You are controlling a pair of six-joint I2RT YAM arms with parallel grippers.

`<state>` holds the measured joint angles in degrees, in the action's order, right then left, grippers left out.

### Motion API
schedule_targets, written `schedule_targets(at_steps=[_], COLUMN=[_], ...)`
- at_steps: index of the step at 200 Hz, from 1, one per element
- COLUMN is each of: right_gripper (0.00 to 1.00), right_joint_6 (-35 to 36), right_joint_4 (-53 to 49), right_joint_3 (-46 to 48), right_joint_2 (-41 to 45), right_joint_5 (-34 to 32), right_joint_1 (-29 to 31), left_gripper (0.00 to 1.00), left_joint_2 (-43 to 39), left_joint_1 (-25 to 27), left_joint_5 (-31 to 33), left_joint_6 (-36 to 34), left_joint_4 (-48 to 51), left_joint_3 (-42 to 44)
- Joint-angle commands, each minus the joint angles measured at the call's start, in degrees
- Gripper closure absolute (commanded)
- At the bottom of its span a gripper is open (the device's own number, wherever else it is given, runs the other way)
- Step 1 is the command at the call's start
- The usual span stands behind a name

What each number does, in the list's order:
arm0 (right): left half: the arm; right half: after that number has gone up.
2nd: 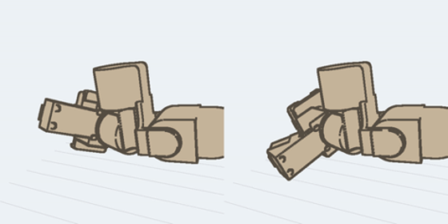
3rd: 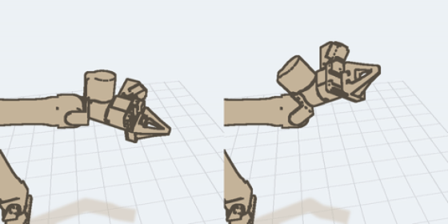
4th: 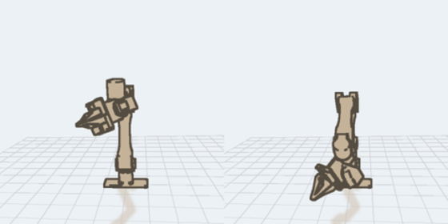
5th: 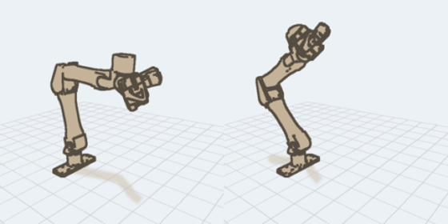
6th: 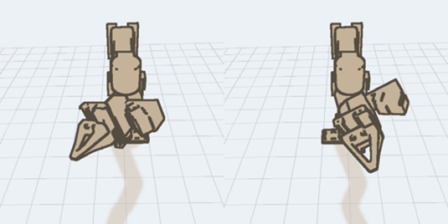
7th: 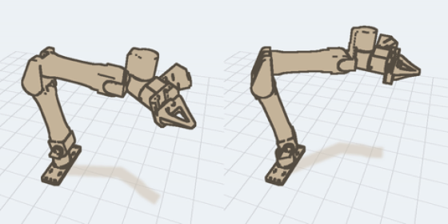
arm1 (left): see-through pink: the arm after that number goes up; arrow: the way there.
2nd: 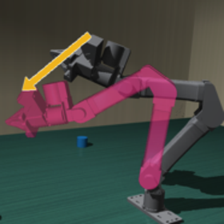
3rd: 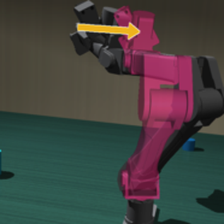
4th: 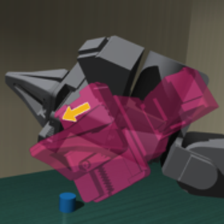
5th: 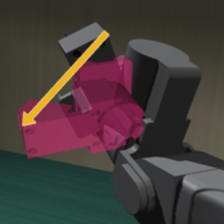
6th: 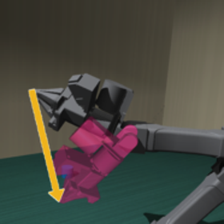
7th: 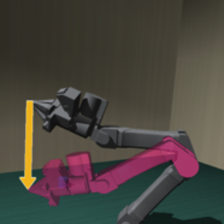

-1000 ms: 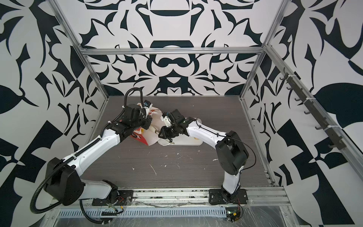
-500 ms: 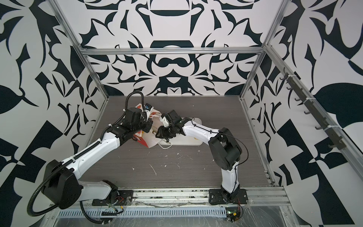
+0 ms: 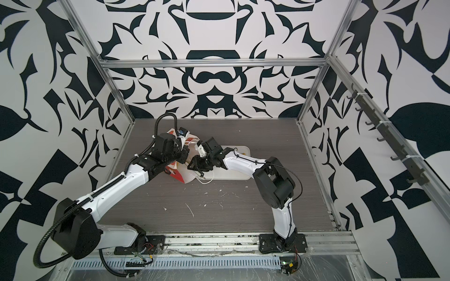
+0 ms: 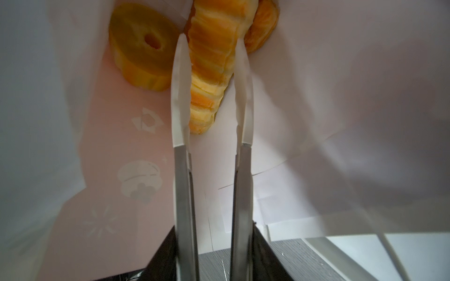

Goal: Take the fake bread out of the paper bag
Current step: 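Insert the tongs into the bag and close them on the orange twisted bread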

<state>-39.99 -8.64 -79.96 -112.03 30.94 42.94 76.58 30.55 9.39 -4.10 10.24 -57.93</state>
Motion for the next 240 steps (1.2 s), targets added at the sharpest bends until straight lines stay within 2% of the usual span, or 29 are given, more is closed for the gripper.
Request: schedule_targets(at_steps=[1,121,192,223,240], right_gripper=[0.55,0.55,0.56,0.63,0.71], right_joint_6=[-1.27,-2.96,-5.22,-5.61,-5.42], right_joint_4=[3.39,3.78,7.1,7.75,7.74], right_joint_3=[-0.88,0.52,-2.29,-2.67,-1.94], right_joint_2=[0.52,0.44,-3.18,-3.51,-2.6], right_joint_5=[1.58,1.68,5.0,5.18,4.37], right_joint_1=[0.57,0.74,0.92,1.01,1.01], left_gripper=[1.0,1.0,1.0,1.0,1.0], left_joint_2=[-1.78,-2.39,-2.93,-3.1,-3.1], left_joint_1=[0.31,0.3,0.39,0.39,0.39], left_joint_5=[-0.69,-1.04,-1.12,-1.13,-0.96], left_joint_6=[0.93,1.11,1.37,1.64,1.59], left_joint_4=[-1.63,-2.55,-2.95,-3.37,-3.47], left_joint_3=[0.44,1.46,1.85,2.22,2.53])
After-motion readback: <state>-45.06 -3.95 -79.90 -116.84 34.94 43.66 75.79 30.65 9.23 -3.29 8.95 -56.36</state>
